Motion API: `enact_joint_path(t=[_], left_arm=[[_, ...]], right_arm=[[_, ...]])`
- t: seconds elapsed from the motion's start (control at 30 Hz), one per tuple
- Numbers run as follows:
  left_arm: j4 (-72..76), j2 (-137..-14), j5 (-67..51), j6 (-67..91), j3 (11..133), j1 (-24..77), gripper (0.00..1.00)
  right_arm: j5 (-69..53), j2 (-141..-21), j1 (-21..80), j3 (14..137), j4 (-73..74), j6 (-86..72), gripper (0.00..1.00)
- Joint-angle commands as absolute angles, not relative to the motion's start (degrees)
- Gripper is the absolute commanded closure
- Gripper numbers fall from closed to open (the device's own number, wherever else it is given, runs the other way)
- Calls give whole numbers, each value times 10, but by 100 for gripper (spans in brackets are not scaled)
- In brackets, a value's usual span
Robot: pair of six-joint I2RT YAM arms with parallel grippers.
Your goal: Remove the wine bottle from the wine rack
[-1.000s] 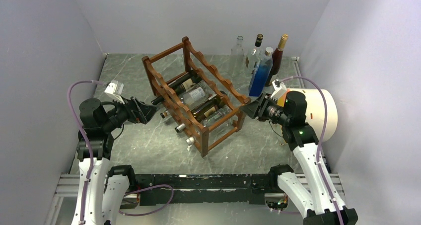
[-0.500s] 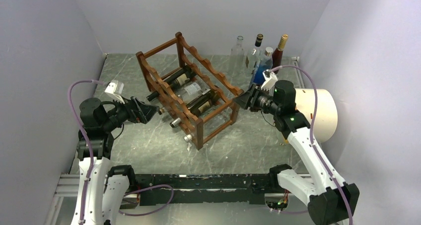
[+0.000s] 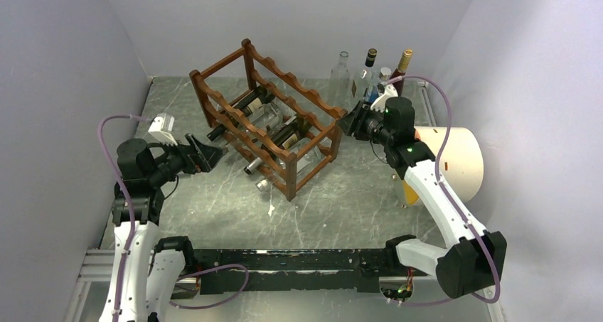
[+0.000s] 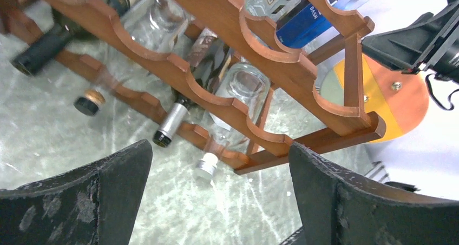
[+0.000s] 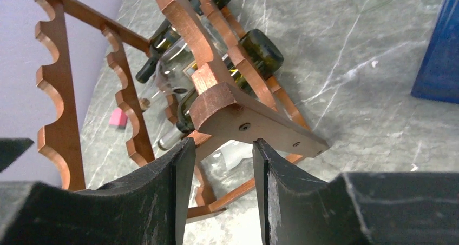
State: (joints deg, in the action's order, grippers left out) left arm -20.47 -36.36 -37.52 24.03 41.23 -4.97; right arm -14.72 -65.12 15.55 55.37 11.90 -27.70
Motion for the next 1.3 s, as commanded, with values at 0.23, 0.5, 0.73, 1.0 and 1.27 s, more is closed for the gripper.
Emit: enact_joint_path(t=[0.23, 0.5, 0.73, 1.0, 1.27], left_arm=[[-84, -330, -405, 482, 214, -45, 4], [171, -425, -400, 581, 81, -12, 4], [392, -560, -274, 571, 56, 88, 10], [522, -717, -233, 591, 65, 96, 13], [664, -892, -277, 607, 95, 96, 24]], right_arm=[[-87, -689, 154, 585, 151, -220, 50], [-98, -597, 154, 583, 206, -189, 18], [-106, -527, 153, 609, 253, -151, 14], [-97, -461, 153, 561, 257, -150, 15], [-92, -464, 153, 551, 247, -149, 15]])
